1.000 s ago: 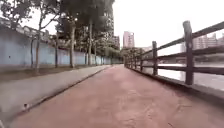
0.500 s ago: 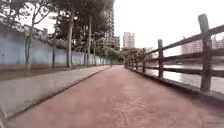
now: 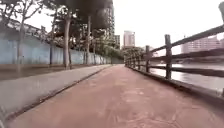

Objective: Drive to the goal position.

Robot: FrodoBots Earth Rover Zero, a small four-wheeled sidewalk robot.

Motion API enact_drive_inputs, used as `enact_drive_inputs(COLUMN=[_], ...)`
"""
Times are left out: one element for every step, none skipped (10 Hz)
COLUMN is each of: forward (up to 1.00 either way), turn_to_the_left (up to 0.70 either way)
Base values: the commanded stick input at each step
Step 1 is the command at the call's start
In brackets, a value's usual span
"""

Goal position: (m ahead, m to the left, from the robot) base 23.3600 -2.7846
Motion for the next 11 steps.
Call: enact_drive_inputs(forward=[0.96, 0.96, 0.96, 0.96, 0.96, 0.96, 0.96, 0.96, 0.95, 0.96, 0.96], turn_to_the_left=[0.0, 0.0, 0.0, 0.0, 0.0, 0.0, 0.0, 0.0, 0.0, 0.0, 0.0])
